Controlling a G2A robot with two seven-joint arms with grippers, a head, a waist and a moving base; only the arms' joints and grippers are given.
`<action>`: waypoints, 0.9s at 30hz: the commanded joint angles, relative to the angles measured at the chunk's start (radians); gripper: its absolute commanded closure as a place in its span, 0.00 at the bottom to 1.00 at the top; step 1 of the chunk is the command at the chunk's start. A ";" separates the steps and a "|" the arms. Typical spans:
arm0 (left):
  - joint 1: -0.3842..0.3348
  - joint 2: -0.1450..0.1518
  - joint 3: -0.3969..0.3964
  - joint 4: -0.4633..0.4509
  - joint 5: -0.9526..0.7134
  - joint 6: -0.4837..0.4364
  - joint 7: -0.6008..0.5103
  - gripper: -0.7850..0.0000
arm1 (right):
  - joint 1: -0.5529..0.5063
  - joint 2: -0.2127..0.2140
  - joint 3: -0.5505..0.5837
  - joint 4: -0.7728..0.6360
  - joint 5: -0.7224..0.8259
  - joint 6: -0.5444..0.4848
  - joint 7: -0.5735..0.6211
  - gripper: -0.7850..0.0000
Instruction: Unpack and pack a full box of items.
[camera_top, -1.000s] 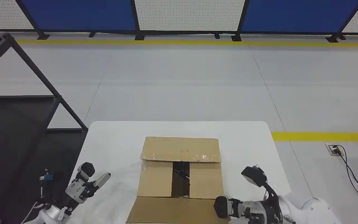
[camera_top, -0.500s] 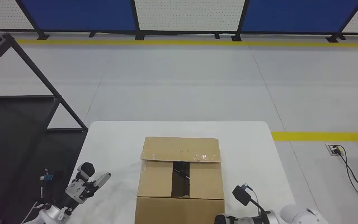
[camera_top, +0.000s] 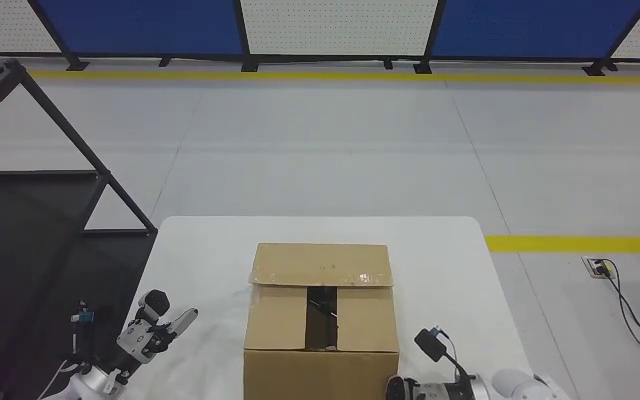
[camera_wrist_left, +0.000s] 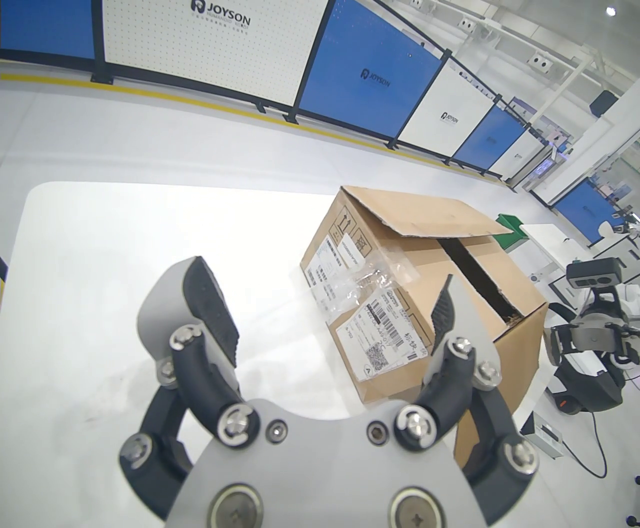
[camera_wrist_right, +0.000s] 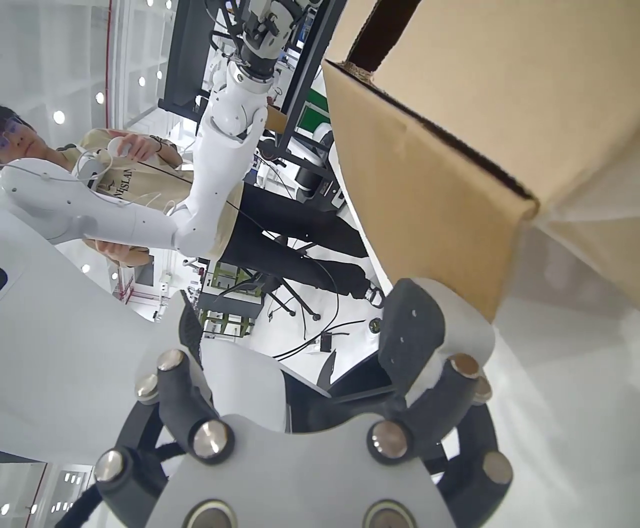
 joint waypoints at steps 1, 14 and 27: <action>0.000 0.000 0.000 0.000 0.000 0.000 0.000 0.00 | 0.005 0.000 -0.007 0.003 0.000 0.008 0.011 0.00; 0.000 0.000 0.000 0.000 0.000 0.000 0.000 0.00 | -0.045 0.049 0.060 -0.205 0.021 0.026 0.030 0.00; 0.000 0.000 0.000 0.000 0.000 0.000 0.000 0.00 | -0.016 0.083 0.203 -0.325 0.135 0.108 -0.065 0.00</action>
